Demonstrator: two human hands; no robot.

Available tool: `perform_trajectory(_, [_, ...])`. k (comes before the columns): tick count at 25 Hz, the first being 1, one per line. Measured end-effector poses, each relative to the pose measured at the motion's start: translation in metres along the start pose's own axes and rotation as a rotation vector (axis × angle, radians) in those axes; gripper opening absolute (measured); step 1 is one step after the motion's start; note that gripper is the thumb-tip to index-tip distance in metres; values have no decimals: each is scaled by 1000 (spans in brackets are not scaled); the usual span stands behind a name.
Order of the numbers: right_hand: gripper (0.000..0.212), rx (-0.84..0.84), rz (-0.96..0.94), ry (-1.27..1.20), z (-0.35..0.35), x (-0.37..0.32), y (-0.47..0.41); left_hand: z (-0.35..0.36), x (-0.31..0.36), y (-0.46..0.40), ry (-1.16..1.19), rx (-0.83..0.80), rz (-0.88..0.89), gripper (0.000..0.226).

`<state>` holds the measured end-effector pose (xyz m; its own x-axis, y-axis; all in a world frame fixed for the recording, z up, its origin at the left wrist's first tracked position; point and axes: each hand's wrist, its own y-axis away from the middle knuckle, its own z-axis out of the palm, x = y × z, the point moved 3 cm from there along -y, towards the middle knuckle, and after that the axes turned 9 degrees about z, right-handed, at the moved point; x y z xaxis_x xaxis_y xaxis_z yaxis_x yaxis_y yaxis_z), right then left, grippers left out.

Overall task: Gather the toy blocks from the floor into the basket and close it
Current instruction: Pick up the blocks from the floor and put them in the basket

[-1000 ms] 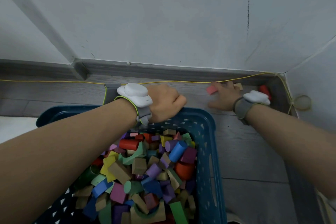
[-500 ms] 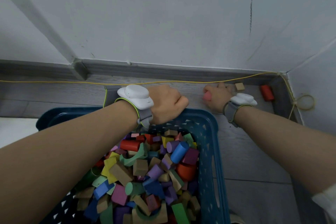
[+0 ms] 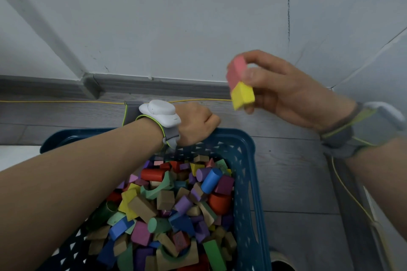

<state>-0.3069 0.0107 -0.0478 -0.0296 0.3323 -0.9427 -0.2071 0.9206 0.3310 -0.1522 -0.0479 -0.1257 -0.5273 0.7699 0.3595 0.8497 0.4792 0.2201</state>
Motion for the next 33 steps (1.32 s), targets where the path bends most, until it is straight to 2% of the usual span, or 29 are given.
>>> perform_trajectory(2, [31,-324,103,349,33,-13,22,1,-6,-1,-47,-30,-24,29])
perform_trajectory(3, [35,-413,155,532,45,-12,30,2,-7,-2,-63,-27,-10,27])
perform_trajectory(4, [35,-405,183,644,49,-10,30,2,-6,-2,-69,-23,5,29])
perform_trajectory(5, [29,-318,175,666,47,-9,24,1,-5,-2,-64,-18,10,31])
perform_trajectory(6, [24,-151,153,620,34,-6,13,-1,-2,-1,-52,-14,8,32])
perform_trajectory(8, [24,295,122,492,-17,17,-15,-3,3,0,-30,-12,17,32])
perform_trajectory(9, [19,475,131,543,-46,37,-29,-3,3,1,-15,-4,13,33])
perform_trajectory(10, [13,571,206,713,-73,65,-44,-4,3,1,-9,-15,7,36])
perform_trajectory(12, [37,545,551,1105,-115,132,-61,-3,2,0,-13,-27,14,38])
perform_trajectory(13, [48,519,690,1207,-128,159,-65,-3,1,-1,-18,-27,21,39])
perform_trajectory(14, [53,533,744,1257,-138,178,-70,-2,1,-2,-26,-35,28,40])
perform_trajectory(20, [38,648,651,1219,-153,194,-77,0,-3,-2,-40,-2,57,47])
perform_trajectory(24, [22,650,504,1388,-147,192,-72,0,-2,-4,-30,7,48,48])
perform_trajectory(26, [21,668,520,1415,-155,196,-64,-1,-2,-3,-26,12,45,48])
perform_trajectory(29, [38,802,699,1351,-181,204,-45,-1,0,-2,-44,-3,55,43])
perform_trajectory(31, [58,783,818,1340,-195,211,-40,-1,1,-2,-47,0,61,42])
perform_trajectory(33, [67,733,853,1372,-196,208,-39,-1,0,-3,-36,9,55,44])
